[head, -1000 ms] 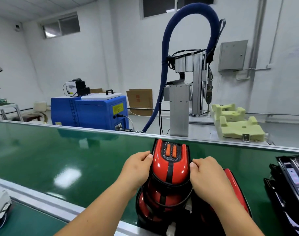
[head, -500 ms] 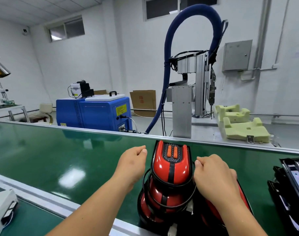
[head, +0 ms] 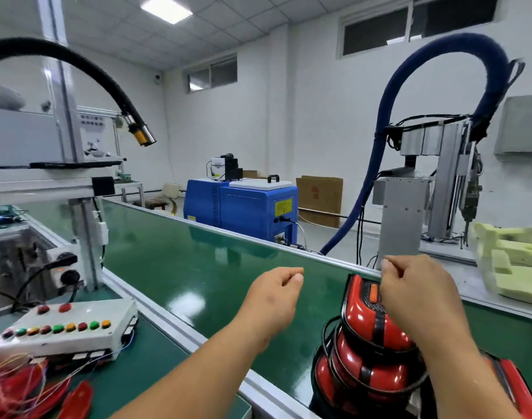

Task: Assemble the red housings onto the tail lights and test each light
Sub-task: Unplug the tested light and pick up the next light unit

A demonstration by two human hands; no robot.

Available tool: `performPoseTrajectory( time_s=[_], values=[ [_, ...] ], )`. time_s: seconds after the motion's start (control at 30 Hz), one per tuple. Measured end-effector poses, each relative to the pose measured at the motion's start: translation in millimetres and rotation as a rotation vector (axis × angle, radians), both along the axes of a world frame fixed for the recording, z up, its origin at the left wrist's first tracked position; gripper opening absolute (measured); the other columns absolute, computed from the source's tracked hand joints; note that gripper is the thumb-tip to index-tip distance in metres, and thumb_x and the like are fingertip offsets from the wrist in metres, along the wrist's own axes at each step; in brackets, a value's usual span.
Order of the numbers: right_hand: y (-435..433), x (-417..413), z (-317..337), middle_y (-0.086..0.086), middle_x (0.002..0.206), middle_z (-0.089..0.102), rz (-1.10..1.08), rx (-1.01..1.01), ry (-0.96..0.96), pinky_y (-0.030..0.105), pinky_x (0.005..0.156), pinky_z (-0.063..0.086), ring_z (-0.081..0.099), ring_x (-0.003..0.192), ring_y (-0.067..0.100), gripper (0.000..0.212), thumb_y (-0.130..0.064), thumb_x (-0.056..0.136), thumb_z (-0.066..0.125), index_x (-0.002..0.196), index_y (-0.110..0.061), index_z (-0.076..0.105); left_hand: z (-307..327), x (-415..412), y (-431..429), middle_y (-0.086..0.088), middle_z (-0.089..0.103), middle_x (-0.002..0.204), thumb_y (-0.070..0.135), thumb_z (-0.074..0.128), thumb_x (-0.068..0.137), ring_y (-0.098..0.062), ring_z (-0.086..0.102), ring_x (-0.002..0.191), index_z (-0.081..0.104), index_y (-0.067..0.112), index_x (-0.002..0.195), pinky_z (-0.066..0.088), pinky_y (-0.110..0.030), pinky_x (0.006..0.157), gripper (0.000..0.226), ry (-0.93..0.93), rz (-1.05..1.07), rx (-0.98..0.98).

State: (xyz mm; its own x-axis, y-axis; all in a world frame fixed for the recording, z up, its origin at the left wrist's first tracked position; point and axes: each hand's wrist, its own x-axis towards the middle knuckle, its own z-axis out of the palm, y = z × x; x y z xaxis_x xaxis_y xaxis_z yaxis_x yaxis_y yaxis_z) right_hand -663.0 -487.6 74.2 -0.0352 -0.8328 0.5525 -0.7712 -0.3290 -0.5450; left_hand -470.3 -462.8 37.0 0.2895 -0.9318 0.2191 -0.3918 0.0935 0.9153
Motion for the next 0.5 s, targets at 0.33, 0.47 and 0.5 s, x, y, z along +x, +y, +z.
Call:
performPoseTrajectory(
  time_s=[0.33, 0.47, 0.5],
  values=[
    [42.6, 181.2, -23.7, 0.004, 0.06, 0.059, 0.564, 0.062, 0.064, 0.033, 0.06, 0.046, 0.054, 0.062, 0.022, 0.036, -0.027, 0.095, 0.053, 0.068, -0.005, 0.063, -8.1, 112.2, 118.2, 0.0, 0.072, 0.105, 0.025, 0.056, 0.097, -0.017, 0.066, 0.1, 0.068, 0.02, 0.116, 0.048, -0.026, 0.083, 0.023, -0.019, 0.359, 0.031],
    [87.9, 258.4, -33.7, 0.0, 0.054, 0.052, 0.758, 0.058, 0.138, 0.033, 0.055, 0.037, 0.049, 0.057, 0.02, 0.043, -0.029, 0.094, 0.052, 0.055, -0.011, 0.05, -20.3, 167.5, 182.8, -0.002, 0.072, 0.101, 0.017, 0.056, 0.098, -0.014, 0.063, 0.091, 0.071, 0.014, 0.11, 0.05, -0.028, 0.086, 0.019, -0.011, 0.546, 0.018],
    [100.2, 275.1, -35.9, 0.0, 0.058, 0.054, 0.802, 0.051, 0.168, 0.032, 0.055, 0.035, 0.049, 0.059, 0.02, 0.042, -0.031, 0.095, 0.052, 0.056, -0.014, 0.052, -23.2, 179.5, 199.0, 0.002, 0.071, 0.096, 0.017, 0.056, 0.098, -0.013, 0.063, 0.09, 0.071, 0.015, 0.107, 0.051, -0.028, 0.085, 0.018, -0.006, 0.591, 0.019]
  ],
)
